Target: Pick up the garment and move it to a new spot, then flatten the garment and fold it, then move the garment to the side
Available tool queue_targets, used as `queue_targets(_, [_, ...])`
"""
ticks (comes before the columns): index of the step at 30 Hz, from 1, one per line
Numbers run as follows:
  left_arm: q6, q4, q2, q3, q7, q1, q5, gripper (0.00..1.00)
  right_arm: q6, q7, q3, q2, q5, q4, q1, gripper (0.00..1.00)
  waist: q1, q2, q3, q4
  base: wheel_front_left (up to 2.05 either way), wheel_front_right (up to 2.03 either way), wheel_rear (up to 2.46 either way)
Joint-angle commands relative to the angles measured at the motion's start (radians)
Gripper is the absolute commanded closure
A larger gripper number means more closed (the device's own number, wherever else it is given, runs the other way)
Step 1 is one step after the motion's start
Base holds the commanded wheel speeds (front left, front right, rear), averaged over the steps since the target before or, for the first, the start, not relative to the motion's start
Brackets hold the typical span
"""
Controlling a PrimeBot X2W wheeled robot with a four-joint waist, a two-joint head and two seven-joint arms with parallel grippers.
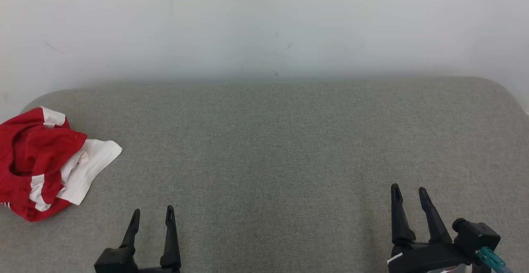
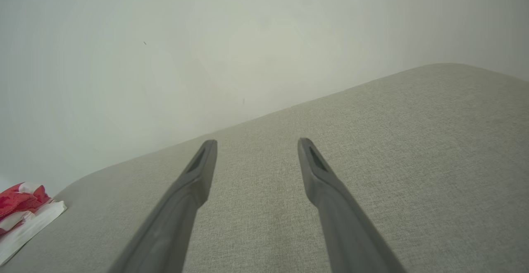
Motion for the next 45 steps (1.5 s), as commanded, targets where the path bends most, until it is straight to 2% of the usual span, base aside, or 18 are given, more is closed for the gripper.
queue_targets(1, [-0.007,0.004,0.007,-0.003,-0.011,0.012,0.031,0.0,0.005,-0.009,-0.001,-0.001,-0.031,-0.001,0.007,0.0,0.0,0.0,-0.001,0.001,0.0,0.0,0.0])
queue_targets(13, [-0.007,0.051,0.009,0.005,-0.032,0.014,0.111,0.0,0.005,-0.029,0.001,-0.001,-0.123,0.012,0.011,0.0,0.0,0.0,-0.009,-0.001,0.0,0.0,0.0])
queue_targets(23, [-0.01,0.106,0.003,0.028,-0.049,-0.005,0.104,0.0,0.005,-0.047,0.005,-0.001,-0.179,0.033,0.01,0.0,0.0,0.0,-0.008,0.002,0.0,0.0,0.0])
queue_targets(30, [-0.016,0.136,0.0,0.028,-0.047,-0.025,0.053,0.0,0.005,-0.044,0.005,-0.001,-0.162,0.054,-0.003,0.0,0.0,0.0,-0.002,0.007,0.0,0.0,0.0])
queue_targets(45, [-0.008,0.127,-0.001,0.027,-0.047,-0.033,0.052,0.0,0.005,-0.044,-0.001,0.0,-0.158,0.061,-0.013,0.0,0.0,0.0,-0.001,0.006,0.0,0.0,0.0])
